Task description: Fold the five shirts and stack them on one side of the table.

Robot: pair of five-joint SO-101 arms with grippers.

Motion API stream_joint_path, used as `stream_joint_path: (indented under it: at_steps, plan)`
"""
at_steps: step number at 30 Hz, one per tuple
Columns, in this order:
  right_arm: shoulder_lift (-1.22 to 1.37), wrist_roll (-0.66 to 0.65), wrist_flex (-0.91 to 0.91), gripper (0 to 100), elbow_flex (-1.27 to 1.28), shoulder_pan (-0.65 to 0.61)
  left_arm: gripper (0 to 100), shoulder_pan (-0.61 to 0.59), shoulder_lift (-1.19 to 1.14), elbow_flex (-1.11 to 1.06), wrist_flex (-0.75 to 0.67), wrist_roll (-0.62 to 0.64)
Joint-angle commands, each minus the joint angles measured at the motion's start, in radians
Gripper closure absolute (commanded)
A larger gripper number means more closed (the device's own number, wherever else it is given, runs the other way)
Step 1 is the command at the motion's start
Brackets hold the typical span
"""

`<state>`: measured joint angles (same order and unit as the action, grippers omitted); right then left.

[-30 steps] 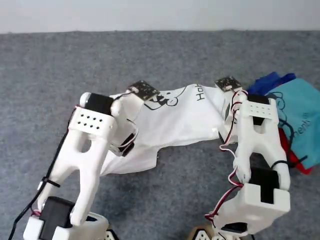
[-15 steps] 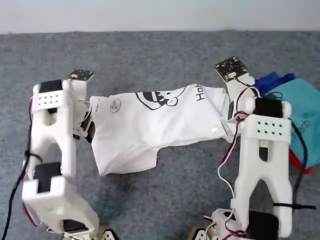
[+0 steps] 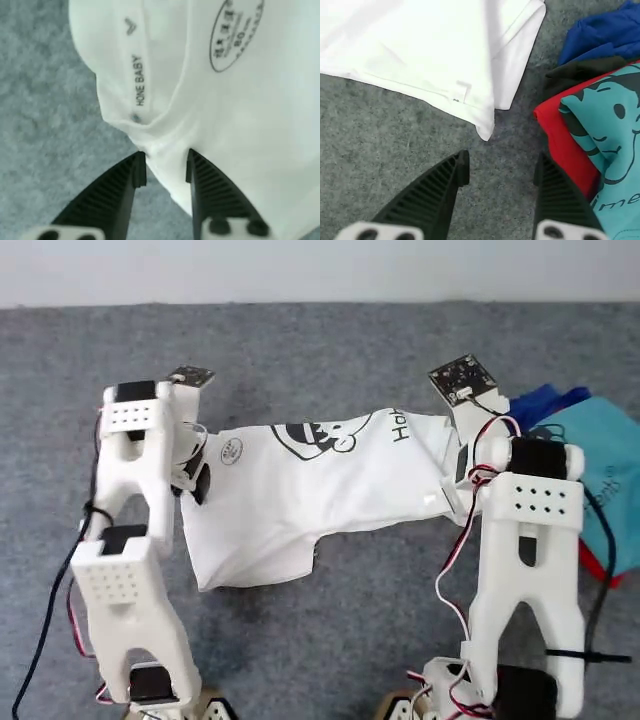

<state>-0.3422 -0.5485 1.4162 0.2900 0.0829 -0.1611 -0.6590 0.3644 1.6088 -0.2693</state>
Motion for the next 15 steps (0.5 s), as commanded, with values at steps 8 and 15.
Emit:
stream_joint_path:
  at_steps: [8,15]
  plan:
    - [-0.048,-0.006,0.010,78.3,-0.003,-0.002,86,0.009,-0.181,0.137,0.023,-0.009]
    - [-0.048,-0.005,0.010,78.3,-0.003,-0.010,99,0.048,-0.195,0.137,0.023,-0.008]
